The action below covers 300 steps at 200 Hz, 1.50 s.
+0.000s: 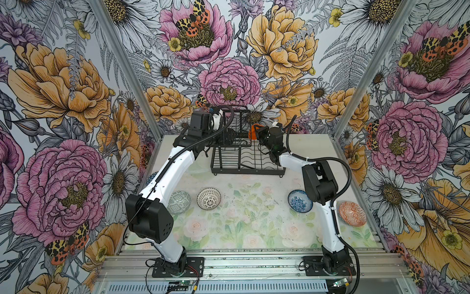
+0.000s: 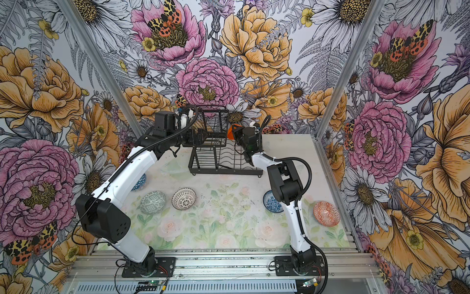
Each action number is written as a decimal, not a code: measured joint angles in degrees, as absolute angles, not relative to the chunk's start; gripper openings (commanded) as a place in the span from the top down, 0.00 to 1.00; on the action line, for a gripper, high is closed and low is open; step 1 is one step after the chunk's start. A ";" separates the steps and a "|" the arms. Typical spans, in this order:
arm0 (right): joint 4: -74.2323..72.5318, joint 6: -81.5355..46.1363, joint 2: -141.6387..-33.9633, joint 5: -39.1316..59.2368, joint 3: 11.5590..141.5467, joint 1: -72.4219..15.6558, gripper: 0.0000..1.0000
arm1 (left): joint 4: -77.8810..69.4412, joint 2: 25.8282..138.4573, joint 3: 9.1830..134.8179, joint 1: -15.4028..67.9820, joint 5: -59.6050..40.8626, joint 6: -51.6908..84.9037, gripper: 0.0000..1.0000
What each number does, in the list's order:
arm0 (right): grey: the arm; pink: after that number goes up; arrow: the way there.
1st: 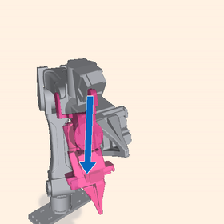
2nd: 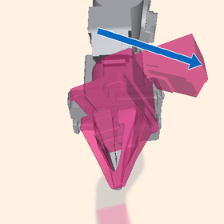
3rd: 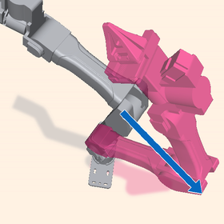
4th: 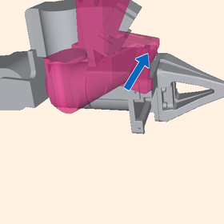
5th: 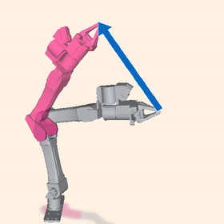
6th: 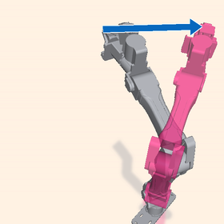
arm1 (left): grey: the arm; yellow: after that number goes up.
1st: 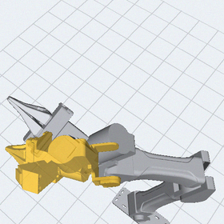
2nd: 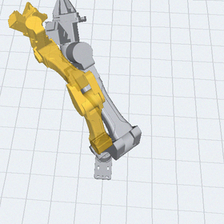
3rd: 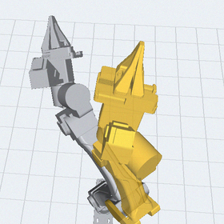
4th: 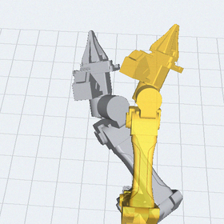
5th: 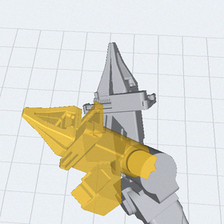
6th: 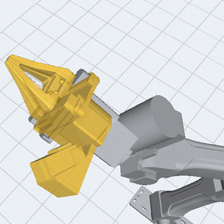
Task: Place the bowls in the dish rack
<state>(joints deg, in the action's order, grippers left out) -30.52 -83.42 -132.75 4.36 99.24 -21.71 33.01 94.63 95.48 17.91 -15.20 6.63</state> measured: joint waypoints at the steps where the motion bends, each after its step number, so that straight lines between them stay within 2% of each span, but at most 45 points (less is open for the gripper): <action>1: -30.57 -83.44 -132.79 4.34 99.26 -21.74 1.00 | 33.04 94.63 95.48 17.96 -15.20 6.57 0.01; 186: -31.53 -89.17 -146.76 0.82 111.59 -23.81 1.00 | 32.77 94.08 92.38 21.65 -6.37 -0.67 0.01; 300: -30.72 -91.33 -150.56 0.38 117.71 -24.36 1.00 | 32.82 93.78 92.01 22.02 -4.84 -1.96 0.01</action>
